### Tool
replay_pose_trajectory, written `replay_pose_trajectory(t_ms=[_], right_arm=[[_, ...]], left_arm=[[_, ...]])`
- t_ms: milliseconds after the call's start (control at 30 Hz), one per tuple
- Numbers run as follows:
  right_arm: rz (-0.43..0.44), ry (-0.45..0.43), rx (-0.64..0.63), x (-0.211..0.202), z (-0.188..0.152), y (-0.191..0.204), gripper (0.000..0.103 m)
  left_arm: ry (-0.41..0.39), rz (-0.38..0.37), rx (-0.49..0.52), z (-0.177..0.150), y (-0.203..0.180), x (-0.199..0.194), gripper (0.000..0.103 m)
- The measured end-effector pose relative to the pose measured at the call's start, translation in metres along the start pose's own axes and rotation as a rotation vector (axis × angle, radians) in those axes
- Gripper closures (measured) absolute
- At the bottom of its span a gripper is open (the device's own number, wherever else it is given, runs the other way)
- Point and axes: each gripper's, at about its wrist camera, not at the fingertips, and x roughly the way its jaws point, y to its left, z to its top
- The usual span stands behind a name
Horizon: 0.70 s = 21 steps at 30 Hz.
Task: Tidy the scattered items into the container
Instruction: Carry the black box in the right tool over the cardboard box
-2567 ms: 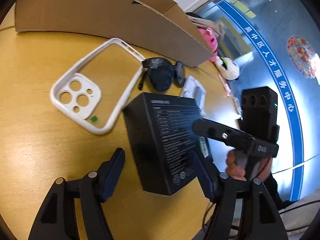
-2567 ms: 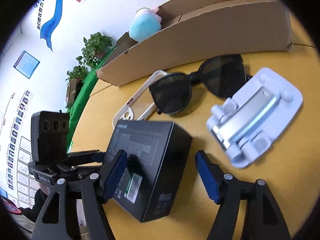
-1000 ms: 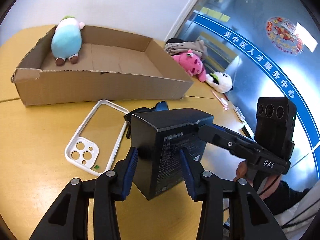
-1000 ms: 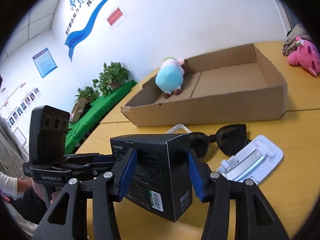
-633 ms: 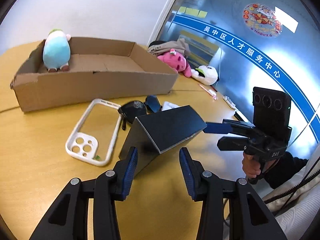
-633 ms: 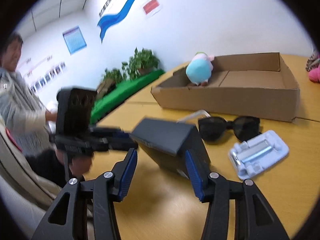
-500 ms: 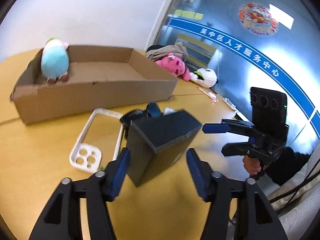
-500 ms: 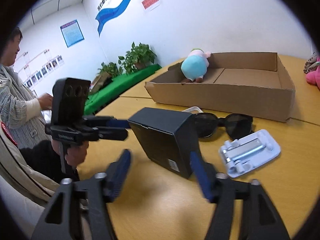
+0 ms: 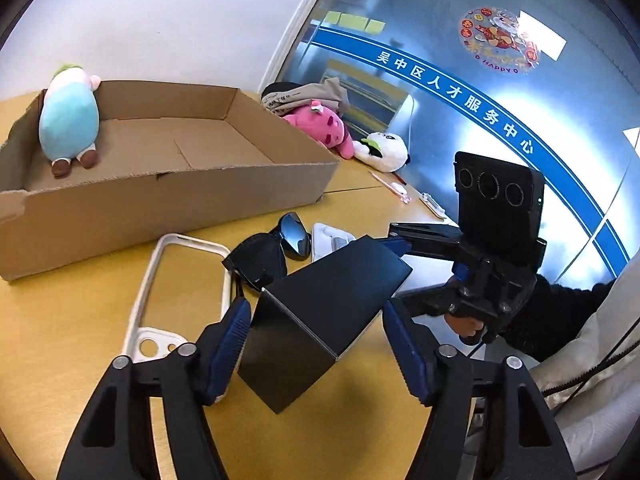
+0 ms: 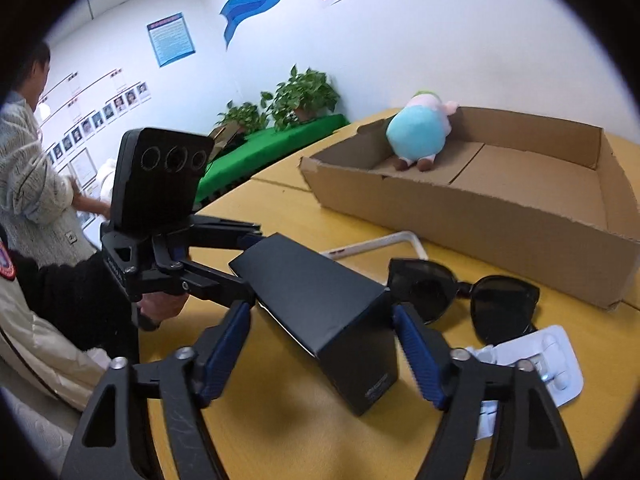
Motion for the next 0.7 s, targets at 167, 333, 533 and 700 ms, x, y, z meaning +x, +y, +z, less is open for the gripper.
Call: replay_pose_trajectory(t_ms=[167, 333, 533, 700], right_arm=[[-0.001, -0.037, 0.016, -0.010, 0.011, 0.001, 0.040], [-0.012, -0.068, -0.010, -0.019, 0.035, 0.001, 0.040], [-0.037, -0.115, -0.090, -0.032, 0.091, -0.005, 0.040], [-0.058, -0.164, -0.161, -0.042, 0.153, -0.016, 0.040]], left_arm=[[-0.035, 0.003, -0.005, 0.013, -0.005, -0.008, 0.032], [-0.067, 0.012, 0.010, 0.038, -0.010, -0.018, 0.032], [-0.123, 0.043, 0.099, 0.102, -0.013, -0.037, 0.032], [-0.172, 0.087, 0.176, 0.164, -0.011, -0.052, 0.032]])
